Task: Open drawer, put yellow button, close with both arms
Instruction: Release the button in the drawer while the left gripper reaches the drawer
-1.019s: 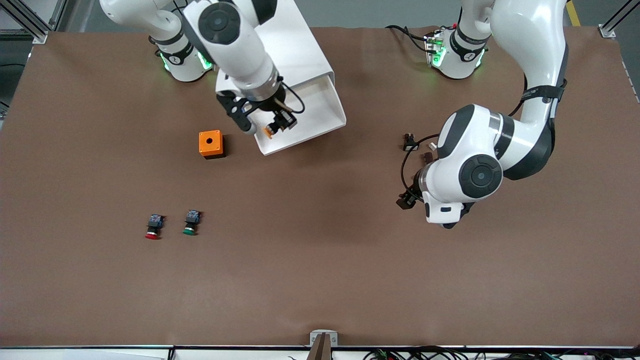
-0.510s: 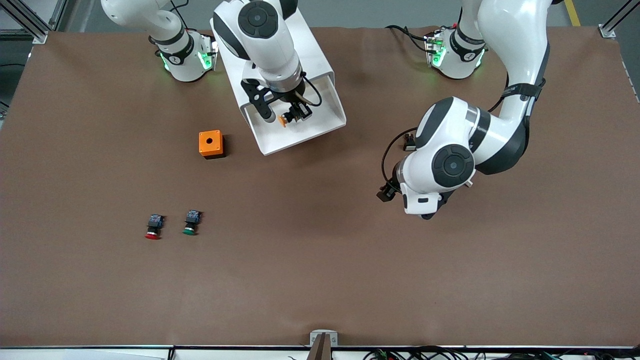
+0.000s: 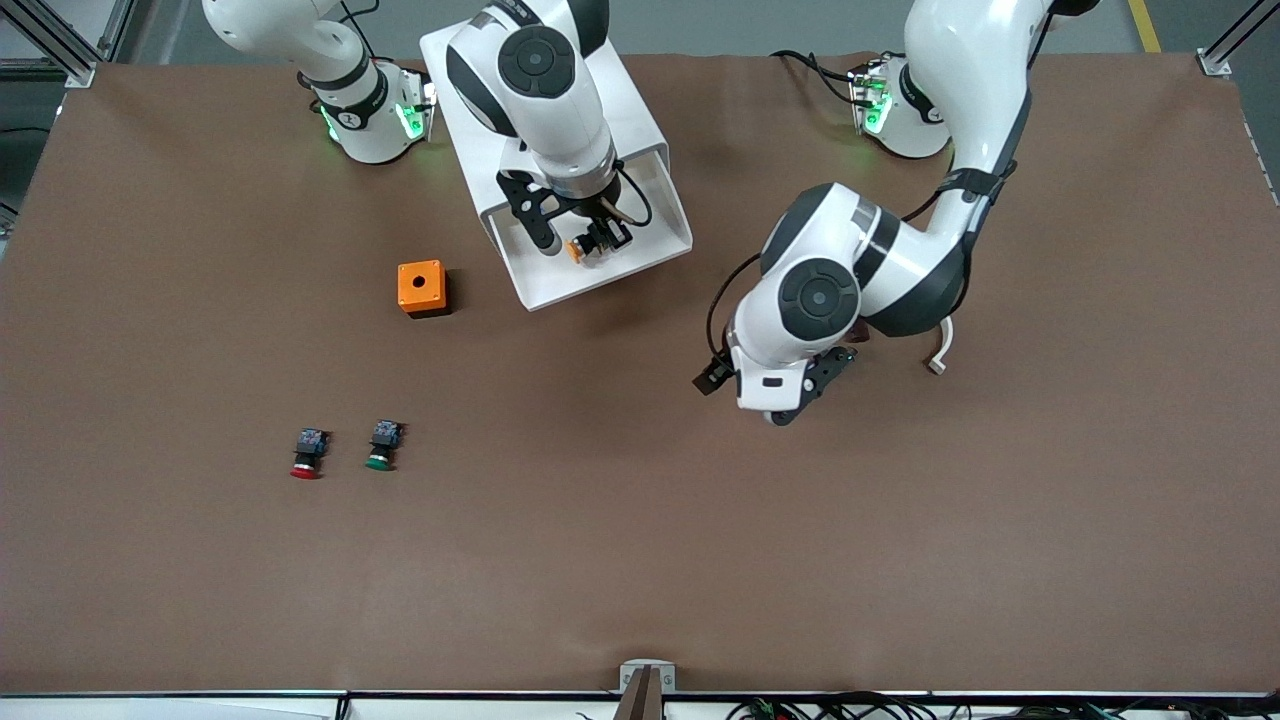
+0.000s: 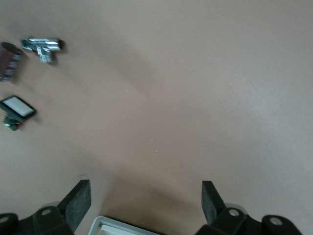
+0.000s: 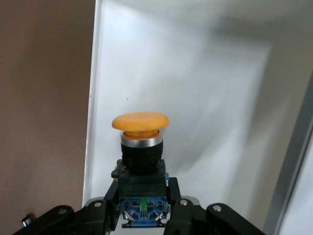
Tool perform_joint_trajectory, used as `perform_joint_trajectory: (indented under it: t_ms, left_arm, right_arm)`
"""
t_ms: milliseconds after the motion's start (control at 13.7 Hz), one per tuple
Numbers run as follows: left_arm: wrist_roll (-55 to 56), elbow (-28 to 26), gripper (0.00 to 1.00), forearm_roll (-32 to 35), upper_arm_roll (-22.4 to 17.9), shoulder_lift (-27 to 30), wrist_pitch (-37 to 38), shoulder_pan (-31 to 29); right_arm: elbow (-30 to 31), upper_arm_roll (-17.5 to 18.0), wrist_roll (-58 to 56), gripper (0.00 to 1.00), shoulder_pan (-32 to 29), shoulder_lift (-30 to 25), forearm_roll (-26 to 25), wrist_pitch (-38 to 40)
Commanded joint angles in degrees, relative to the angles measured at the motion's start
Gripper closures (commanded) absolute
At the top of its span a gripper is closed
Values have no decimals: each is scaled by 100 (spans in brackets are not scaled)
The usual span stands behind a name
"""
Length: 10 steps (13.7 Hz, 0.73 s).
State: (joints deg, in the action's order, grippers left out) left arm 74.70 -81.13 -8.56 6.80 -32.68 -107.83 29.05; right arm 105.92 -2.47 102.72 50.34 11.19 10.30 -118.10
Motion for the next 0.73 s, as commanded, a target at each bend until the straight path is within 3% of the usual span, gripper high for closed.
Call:
perform_joint_trajectory:
  t_ms: [0, 291, 655]
  left_arm:
    - [-305, -411, 1, 29, 84, 130, -587, 92]
    - [-843, -896, 1, 118, 382, 332, -1064, 127]
    - [-843, -896, 1, 118, 664, 332, -1064, 179]
  right_arm:
    - [7, -78, 143, 0, 125, -20, -98, -29]
    - [-211, -87, 47, 0, 125, -37, -107, 68]
    - [-1274, -175, -2076, 0, -523, -90, -133, 1796]
